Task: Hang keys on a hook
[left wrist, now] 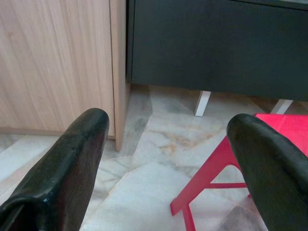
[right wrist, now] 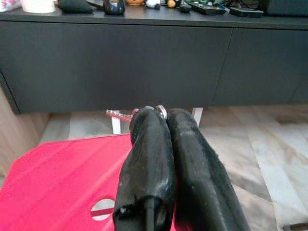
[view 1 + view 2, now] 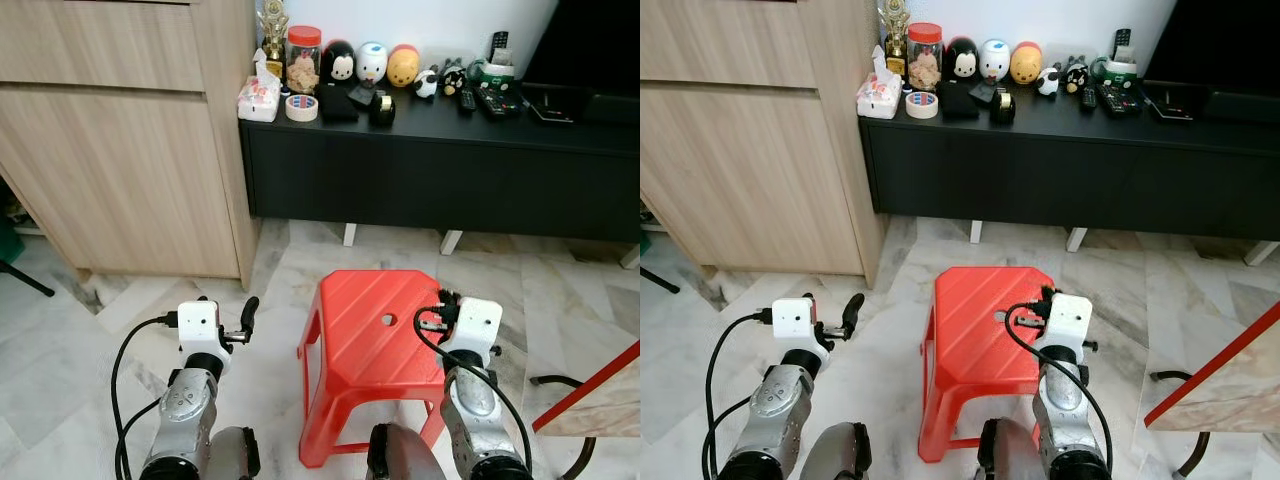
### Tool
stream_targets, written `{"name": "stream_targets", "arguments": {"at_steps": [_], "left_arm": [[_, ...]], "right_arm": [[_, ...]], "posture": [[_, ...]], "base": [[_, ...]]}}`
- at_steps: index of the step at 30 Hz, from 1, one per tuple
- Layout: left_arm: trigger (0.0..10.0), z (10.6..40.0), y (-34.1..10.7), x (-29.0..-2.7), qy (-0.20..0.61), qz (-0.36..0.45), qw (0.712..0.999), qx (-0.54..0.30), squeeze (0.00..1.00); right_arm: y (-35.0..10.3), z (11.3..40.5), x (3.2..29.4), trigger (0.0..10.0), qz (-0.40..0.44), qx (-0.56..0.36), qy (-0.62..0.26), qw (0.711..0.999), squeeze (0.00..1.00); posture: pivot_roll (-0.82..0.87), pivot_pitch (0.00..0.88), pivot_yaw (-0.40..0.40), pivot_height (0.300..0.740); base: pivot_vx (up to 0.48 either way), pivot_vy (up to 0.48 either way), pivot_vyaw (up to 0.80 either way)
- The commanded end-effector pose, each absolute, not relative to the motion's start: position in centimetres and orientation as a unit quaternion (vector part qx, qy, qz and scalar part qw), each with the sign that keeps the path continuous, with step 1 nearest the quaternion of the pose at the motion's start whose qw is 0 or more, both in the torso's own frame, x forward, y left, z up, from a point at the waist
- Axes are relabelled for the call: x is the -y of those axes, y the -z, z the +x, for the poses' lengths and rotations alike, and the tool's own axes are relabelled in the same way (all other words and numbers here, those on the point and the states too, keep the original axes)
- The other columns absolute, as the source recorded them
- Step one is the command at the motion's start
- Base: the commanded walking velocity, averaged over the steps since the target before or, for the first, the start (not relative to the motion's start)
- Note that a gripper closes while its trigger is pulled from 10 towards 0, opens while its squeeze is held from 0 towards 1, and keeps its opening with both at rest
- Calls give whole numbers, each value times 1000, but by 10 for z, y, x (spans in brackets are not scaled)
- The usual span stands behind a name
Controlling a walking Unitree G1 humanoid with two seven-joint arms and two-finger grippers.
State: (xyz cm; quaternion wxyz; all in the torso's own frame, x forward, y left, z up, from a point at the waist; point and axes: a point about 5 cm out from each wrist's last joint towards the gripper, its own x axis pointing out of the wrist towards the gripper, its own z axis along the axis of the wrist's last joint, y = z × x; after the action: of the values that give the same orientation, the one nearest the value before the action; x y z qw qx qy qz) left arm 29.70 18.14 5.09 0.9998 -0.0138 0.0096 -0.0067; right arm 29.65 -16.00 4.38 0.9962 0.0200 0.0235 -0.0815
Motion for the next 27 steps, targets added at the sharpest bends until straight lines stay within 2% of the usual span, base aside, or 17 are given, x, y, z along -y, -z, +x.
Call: {"name": "stream_targets", "arguments": {"at_steps": [1, 17, 20, 25, 27], "left_arm": [[10000, 296, -48, -178, 10, -15, 1000, -16, 0], [10000, 297, -48, -177, 10, -17, 1000, -14, 0], [10000, 297, -48, -176, 13, -17, 1000, -13, 0], [10000, 298, -51, -173, 31, -13, 999, -8, 0], [10000, 298, -54, -170, 52, -1, 999, -2, 0]], "right_arm": [[-44, 294, 161, 10000, 19, -19, 80, 996, 0], [-38, 298, 156, 10000, 32, -62, 54, 996, 0], [-26, 298, 154, 10000, 24, -123, 39, 991, 0], [-24, 299, 143, 10000, 16, -166, -19, 986, 0], [-19, 297, 138, 10000, 37, -205, -42, 977, 0]], "posture": [[87, 47, -86, 610], [90, 46, -87, 725], [88, 45, -86, 733], [83, 44, -85, 733], [81, 41, -83, 733]], "base": [[0, 0, 0], [0, 0, 0], [0, 0, 0], [0, 0, 0], [0, 0, 0]]}}
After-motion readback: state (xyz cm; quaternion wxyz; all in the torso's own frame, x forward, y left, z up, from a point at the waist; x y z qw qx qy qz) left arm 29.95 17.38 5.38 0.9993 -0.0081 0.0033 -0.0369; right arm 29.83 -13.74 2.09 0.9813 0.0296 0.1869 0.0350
